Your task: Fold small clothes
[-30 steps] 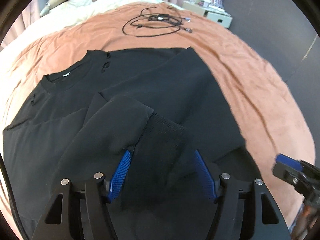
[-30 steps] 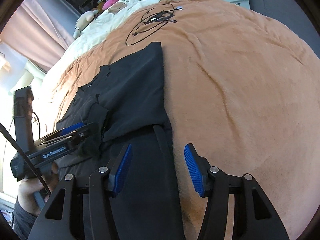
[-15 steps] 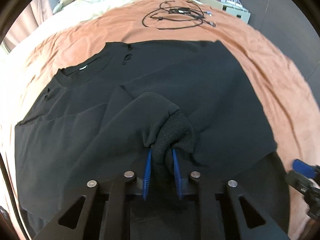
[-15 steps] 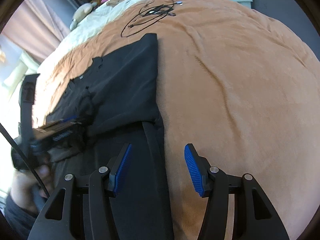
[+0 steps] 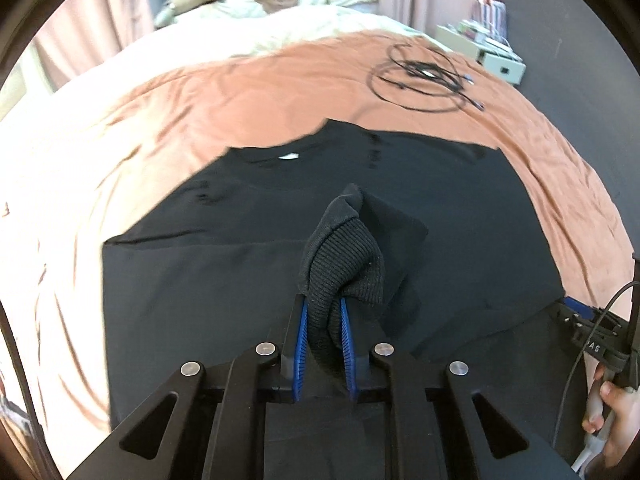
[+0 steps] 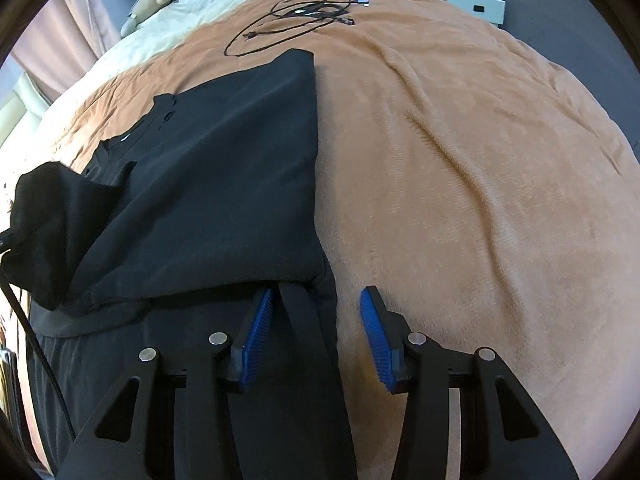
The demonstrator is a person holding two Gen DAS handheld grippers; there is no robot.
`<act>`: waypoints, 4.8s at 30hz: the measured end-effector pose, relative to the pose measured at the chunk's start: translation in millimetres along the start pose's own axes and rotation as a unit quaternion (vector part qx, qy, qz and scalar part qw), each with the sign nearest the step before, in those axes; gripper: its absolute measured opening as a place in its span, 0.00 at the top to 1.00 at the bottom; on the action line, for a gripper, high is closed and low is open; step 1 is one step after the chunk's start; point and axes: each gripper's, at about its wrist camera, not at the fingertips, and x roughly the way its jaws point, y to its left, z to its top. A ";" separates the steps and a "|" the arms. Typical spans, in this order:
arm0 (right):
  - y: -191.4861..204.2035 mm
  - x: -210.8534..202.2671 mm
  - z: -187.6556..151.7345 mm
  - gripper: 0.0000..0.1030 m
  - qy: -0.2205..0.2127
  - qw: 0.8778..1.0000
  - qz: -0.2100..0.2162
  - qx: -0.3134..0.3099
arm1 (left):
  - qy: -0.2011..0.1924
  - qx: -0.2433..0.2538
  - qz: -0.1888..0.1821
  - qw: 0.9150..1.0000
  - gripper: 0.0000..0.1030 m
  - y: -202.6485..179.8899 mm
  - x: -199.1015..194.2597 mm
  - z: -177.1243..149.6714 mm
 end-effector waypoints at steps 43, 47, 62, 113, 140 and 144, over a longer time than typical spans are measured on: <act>5.5 -49.6 3.9 0.66 -0.027 0.998 0.028 -0.041 | 0.014 -0.173 -0.021 0.985 0.43 201.6 11.6 -92.4; 8.3 -39.8 6.4 0.66 -0.023 0.999 0.024 -0.029 | 0.043 -0.146 -0.003 0.988 0.43 182.2 33.6 -102.5; 19.4 -16.7 1.8 0.65 0.025 0.997 -0.041 -0.057 | 0.041 -0.172 -0.007 0.984 0.43 199.3 22.9 -147.1; 9.5 -266.2 -272.5 0.00 -0.178 0.977 0.016 -0.117 | -0.180 -0.212 -0.045 0.960 0.04 190.7 -266.3 -424.2; -30.6 -222.7 -283.2 0.18 -0.094 0.991 0.042 -0.082 | -0.086 -0.258 -0.082 0.959 0.42 239.7 -170.8 -493.2; -50.1 -213.4 -278.5 0.26 -0.087 0.993 0.061 -0.048 | -0.071 -0.256 -0.109 0.958 0.49 234.8 -153.0 -485.0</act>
